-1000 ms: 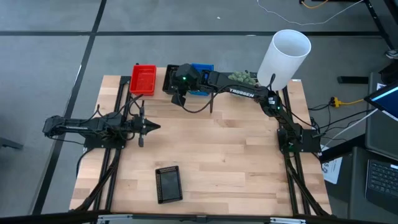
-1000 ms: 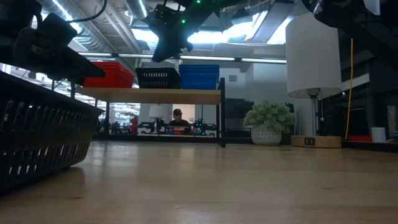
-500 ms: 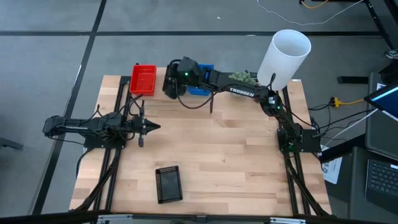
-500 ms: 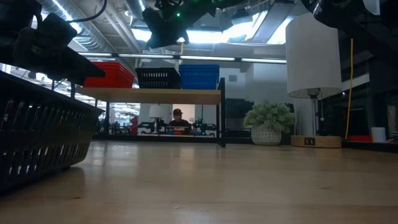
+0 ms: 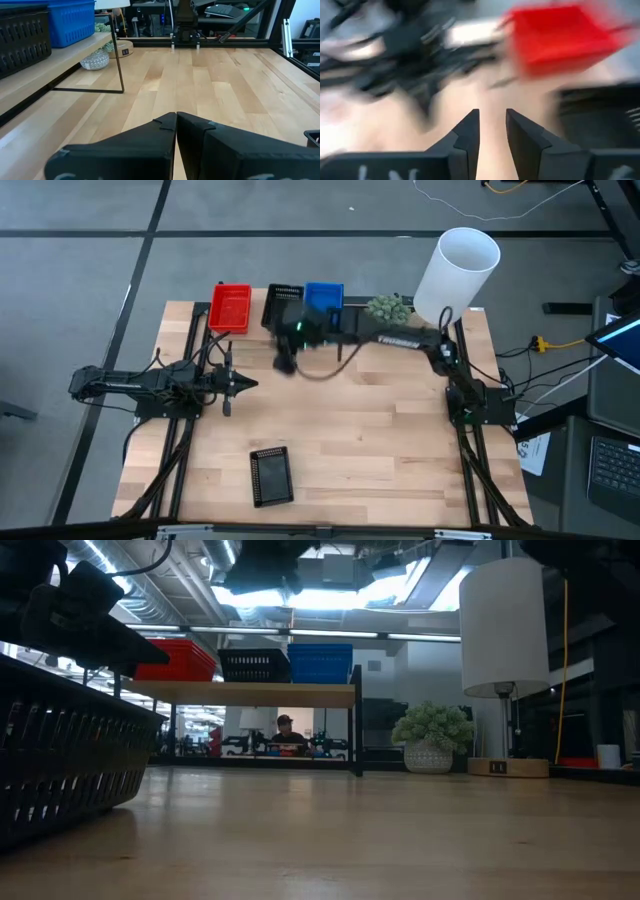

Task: Stack baskets on shelf by color
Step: Stack the black bin on top of the stacked black bins on the shelf

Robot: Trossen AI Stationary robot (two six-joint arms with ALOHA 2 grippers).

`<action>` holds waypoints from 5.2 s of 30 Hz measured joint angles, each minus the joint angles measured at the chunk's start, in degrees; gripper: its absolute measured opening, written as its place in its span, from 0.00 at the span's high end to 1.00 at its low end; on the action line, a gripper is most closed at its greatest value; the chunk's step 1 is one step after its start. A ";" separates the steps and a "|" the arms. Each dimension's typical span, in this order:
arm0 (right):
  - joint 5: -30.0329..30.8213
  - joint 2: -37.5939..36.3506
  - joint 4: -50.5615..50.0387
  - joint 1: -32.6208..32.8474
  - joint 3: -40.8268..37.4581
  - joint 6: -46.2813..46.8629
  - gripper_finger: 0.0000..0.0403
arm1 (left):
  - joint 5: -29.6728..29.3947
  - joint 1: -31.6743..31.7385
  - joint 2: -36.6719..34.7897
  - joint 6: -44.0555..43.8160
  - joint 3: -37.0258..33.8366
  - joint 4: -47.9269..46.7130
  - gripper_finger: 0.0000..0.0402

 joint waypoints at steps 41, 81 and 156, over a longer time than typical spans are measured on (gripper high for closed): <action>20.74 -20.34 -10.86 27.90 -55.18 40.73 0.77 | 0.00 -0.02 0.02 0.00 0.02 0.01 0.99; -2.82 -77.34 77.64 9.56 -134.26 -1.75 0.77 | 0.00 0.00 0.00 0.00 0.02 0.01 0.99; -4.94 -126.63 43.74 7.84 -134.18 -1.26 0.77 | 0.00 -0.01 0.01 0.00 0.02 0.01 0.99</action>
